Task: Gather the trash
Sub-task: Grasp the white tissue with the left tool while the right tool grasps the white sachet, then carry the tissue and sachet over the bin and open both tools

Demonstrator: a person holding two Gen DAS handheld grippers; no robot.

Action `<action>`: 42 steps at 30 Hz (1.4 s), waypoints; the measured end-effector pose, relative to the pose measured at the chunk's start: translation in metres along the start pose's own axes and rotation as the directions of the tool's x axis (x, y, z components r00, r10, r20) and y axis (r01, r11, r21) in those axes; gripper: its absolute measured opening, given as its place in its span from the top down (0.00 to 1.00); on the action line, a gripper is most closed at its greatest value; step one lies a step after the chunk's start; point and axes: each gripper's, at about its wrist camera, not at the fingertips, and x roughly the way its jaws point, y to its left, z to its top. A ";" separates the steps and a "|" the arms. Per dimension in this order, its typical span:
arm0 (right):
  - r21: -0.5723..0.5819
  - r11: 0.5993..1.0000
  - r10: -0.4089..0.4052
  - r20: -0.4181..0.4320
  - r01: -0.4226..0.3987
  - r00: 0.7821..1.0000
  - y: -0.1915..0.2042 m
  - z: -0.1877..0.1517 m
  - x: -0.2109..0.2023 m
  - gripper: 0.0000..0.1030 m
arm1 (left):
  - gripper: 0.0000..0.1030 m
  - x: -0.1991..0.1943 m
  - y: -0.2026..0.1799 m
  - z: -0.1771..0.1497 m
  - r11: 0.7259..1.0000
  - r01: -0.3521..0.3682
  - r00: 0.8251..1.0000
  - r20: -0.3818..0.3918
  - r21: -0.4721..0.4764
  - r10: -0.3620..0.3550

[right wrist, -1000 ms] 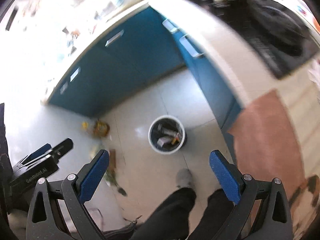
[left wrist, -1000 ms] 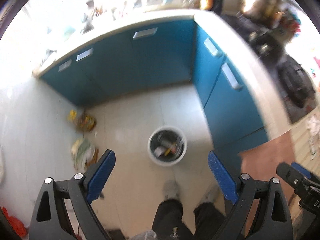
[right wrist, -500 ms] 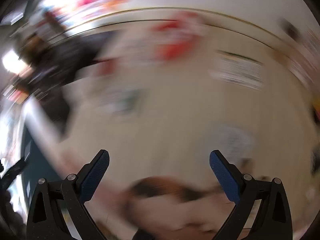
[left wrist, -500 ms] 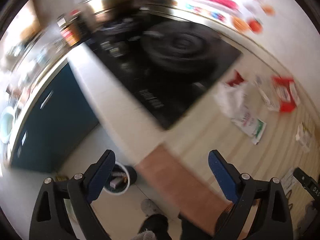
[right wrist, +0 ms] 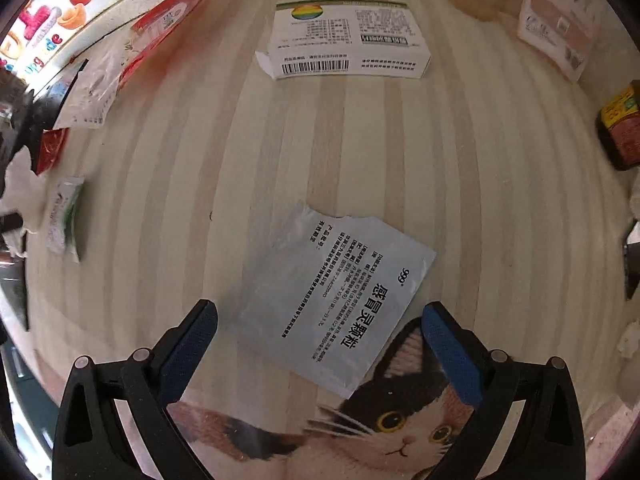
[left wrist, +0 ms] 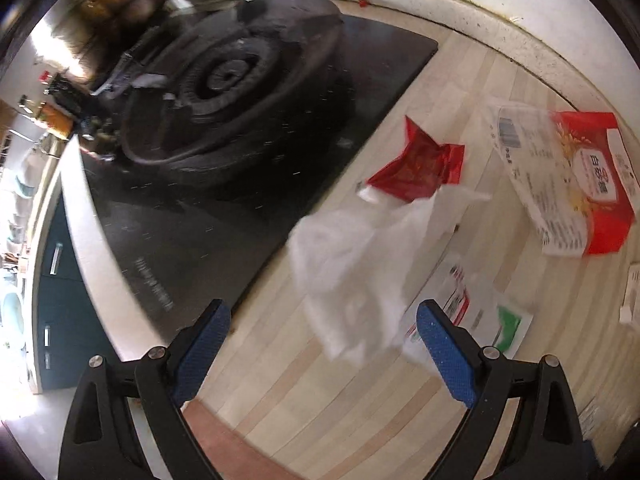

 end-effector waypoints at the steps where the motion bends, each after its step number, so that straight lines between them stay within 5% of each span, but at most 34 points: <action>1: -0.008 1.000 -0.017 0.017 0.017 1.000 0.004 -0.003 0.000 0.02 | 0.08 0.003 -0.002 0.003 1.000 0.005 1.000 -0.005 0.000 -0.005; 2: -0.010 1.000 -0.029 0.031 0.030 0.999 0.007 -0.007 0.000 0.04 | 0.09 0.007 -0.004 0.005 1.000 0.015 1.000 -0.010 -0.002 -0.015; 4: 0.005 0.999 -0.037 0.059 0.037 0.998 0.010 -0.014 -0.001 0.11 | 0.27 0.013 -0.006 0.009 0.999 0.040 0.999 -0.016 -0.005 -0.040; 6: 0.025 0.999 -0.043 0.072 0.041 0.997 0.014 -0.023 -0.005 0.19 | 0.74 0.020 -0.007 0.011 0.998 0.061 0.998 -0.031 -0.005 -0.061; 8: 0.031 0.999 -0.047 0.083 0.045 0.995 0.012 -0.028 -0.008 0.30 | 0.90 0.023 -0.006 0.012 0.996 0.093 0.995 -0.036 0.003 -0.093; 10: 0.032 0.998 -0.050 0.092 0.047 0.994 0.008 -0.032 -0.011 0.41 | 0.94 0.020 -0.005 0.010 0.995 0.092 0.996 -0.014 0.026 -0.092; 12: 0.041 0.998 -0.053 0.093 0.049 0.994 0.000 -0.035 -0.014 0.61 | 0.96 0.014 -0.001 0.006 0.995 0.097 0.995 0.002 0.033 -0.097; 13: 0.047 0.998 -0.050 0.103 0.046 0.993 -0.006 -0.036 -0.018 1.00 | 0.96 0.011 0.000 0.004 0.995 0.099 0.995 0.009 0.032 -0.099; 20: 0.111 0.987 0.104 0.103 -0.116 0.989 -0.033 -0.015 -0.024 0.99 | 0.96 -0.046 0.026 -0.023 0.992 0.128 0.986 0.109 0.016 -0.129; 27: 0.088 0.960 0.250 0.158 -0.266 0.955 -0.028 0.028 -0.064 0.99 | 0.96 -0.097 0.057 -0.062 0.989 0.147 0.973 0.183 -0.011 -0.142; 34: 0.116 0.940 0.303 0.140 -0.320 0.942 -0.053 0.022 -0.087 0.99 | 0.96 -0.080 0.055 -0.106 0.986 0.169 0.979 0.119 -0.009 -0.166; 37: 0.054 0.942 0.322 0.122 -0.330 0.939 -0.041 0.014 -0.093 0.99 | 0.96 -0.070 0.063 -0.119 0.984 0.177 0.981 0.088 -0.036 -0.174; 42: -0.155 0.915 0.387 0.071 -0.373 0.920 0.034 -0.005 -0.103 0.99 | 0.96 -0.070 0.115 -0.140 0.975 0.164 0.984 0.094 -0.147 -0.152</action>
